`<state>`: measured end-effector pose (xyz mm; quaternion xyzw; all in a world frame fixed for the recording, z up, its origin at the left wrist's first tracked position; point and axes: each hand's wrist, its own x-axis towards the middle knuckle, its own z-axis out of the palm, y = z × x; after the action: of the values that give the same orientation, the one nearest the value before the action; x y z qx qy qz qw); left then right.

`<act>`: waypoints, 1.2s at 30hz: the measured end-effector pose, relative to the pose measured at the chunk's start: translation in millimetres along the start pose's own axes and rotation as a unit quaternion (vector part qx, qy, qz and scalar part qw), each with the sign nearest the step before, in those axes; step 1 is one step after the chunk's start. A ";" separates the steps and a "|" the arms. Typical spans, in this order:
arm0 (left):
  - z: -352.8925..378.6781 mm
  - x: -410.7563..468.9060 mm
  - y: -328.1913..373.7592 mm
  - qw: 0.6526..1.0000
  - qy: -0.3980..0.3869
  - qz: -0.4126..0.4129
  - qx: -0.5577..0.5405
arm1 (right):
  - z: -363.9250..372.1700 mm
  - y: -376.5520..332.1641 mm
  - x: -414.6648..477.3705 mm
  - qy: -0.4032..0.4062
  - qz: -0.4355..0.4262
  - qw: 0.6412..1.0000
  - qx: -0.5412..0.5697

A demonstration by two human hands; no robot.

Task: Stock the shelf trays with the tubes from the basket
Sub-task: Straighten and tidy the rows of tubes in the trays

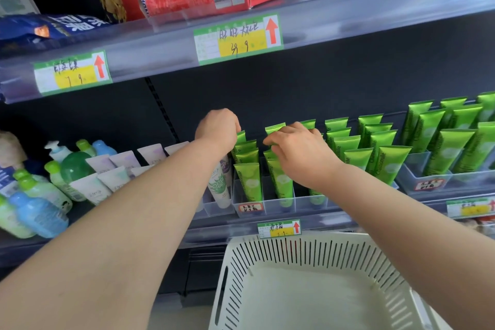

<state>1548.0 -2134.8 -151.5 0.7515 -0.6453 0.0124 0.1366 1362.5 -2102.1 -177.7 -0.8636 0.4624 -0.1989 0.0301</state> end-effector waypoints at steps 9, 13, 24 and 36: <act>4.2 7.8 15.3 0.999 0.012 0.045 0.017 | 1.2 6.4 4.8 0.013 0.005 1.000 0.001; 5.7 6.7 14.5 0.999 0.000 0.036 0.003 | 2.4 4.8 4.6 0.008 0.006 1.000 -0.003; -14.1 -9.4 12.6 0.998 0.020 0.040 -0.036 | -6.1 -8.4 0.6 0.005 0.005 1.000 -0.017; -29.8 -59.5 25.3 0.996 0.024 0.069 -0.048 | -20.2 -15.9 -38.6 0.012 0.012 0.999 -0.042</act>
<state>1518.1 -2074.0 -129.6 0.6974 -0.6919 0.0086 0.1866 1348.5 -2059.1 -167.5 -0.8562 0.4807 -0.1890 -0.0097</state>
